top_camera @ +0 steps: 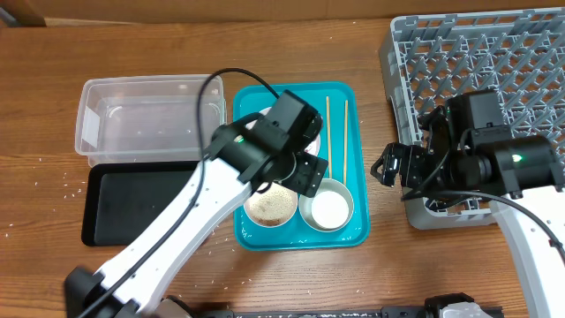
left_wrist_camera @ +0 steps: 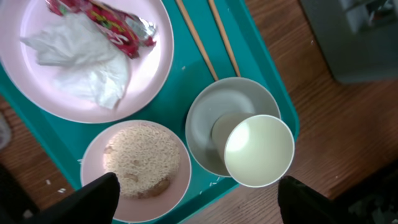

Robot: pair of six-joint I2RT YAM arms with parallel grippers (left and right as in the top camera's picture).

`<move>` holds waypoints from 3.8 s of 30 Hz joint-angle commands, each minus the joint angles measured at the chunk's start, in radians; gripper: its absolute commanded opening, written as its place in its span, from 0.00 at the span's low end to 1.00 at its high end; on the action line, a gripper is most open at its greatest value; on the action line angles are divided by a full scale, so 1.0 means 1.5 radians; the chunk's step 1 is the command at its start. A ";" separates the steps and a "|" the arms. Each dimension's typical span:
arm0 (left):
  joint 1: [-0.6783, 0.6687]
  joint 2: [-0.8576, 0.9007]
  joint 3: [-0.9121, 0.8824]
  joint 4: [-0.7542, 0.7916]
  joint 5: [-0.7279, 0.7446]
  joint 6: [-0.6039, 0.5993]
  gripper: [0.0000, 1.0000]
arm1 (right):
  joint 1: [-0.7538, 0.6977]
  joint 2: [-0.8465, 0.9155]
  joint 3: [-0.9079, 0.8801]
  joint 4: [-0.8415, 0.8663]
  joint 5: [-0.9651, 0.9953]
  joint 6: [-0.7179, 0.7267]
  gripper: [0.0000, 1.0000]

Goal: Sort waste into correct bins and load items into the dishwasher

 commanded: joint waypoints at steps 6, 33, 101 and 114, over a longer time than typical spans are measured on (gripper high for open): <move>-0.006 0.100 -0.004 -0.035 0.102 -0.006 0.62 | 0.002 -0.007 -0.008 0.024 0.034 0.053 1.00; -0.015 0.196 0.055 -0.091 0.075 0.042 0.04 | 0.002 -0.007 -0.008 0.049 0.036 0.053 1.00; 0.271 0.159 0.153 -0.163 0.754 0.298 1.00 | -0.213 -0.018 0.081 -0.002 0.288 0.021 0.64; 0.271 0.159 0.153 -0.172 0.702 0.298 1.00 | -0.291 0.133 0.081 0.003 0.224 0.012 0.63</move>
